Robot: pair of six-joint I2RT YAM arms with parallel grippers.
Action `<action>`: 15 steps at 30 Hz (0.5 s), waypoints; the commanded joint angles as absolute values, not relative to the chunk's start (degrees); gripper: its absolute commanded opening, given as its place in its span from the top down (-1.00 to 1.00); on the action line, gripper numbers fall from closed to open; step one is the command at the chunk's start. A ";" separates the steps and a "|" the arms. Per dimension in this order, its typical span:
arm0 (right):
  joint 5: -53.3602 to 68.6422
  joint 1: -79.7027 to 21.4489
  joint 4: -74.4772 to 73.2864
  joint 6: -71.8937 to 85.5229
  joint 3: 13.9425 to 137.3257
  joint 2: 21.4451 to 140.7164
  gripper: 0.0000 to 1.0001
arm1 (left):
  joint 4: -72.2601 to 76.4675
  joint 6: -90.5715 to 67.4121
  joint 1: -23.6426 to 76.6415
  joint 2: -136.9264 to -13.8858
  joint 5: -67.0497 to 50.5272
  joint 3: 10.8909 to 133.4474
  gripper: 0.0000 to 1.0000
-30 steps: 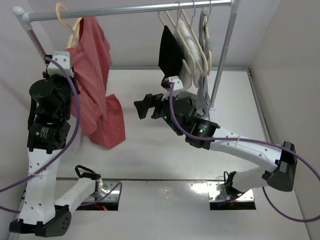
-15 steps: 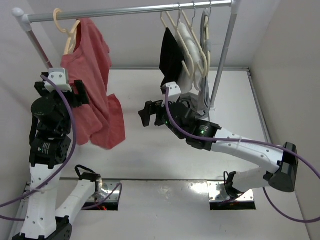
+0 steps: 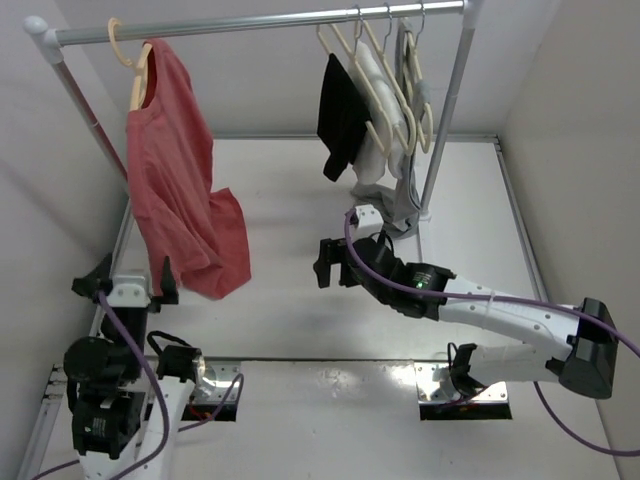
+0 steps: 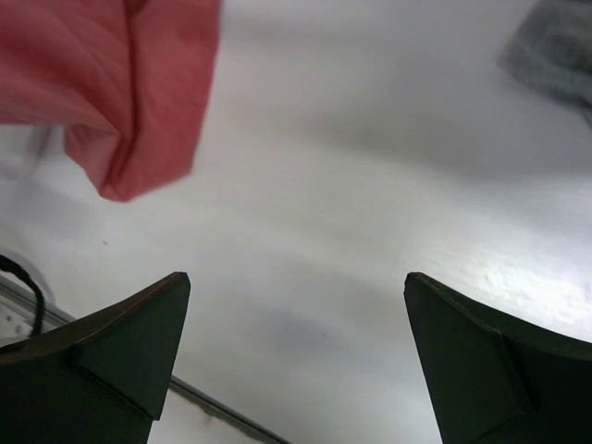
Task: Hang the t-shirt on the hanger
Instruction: Hang the hanger with tshirt onto the clothesline
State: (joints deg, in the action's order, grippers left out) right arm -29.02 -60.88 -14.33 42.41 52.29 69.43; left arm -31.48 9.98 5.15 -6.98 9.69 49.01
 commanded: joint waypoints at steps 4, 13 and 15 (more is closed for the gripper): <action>-31.63 -60.73 -15.02 50.71 43.69 63.38 -0.98 | -46.47 27.75 4.48 9.21 8.53 36.48 -0.99; -43.49 -60.73 -22.32 64.66 38.67 60.64 -0.98 | -48.43 24.97 7.38 6.93 10.99 35.68 -0.99; -44.73 -60.73 -23.38 66.35 38.15 60.64 -0.98 | -48.43 24.96 7.91 8.17 10.99 35.68 -0.99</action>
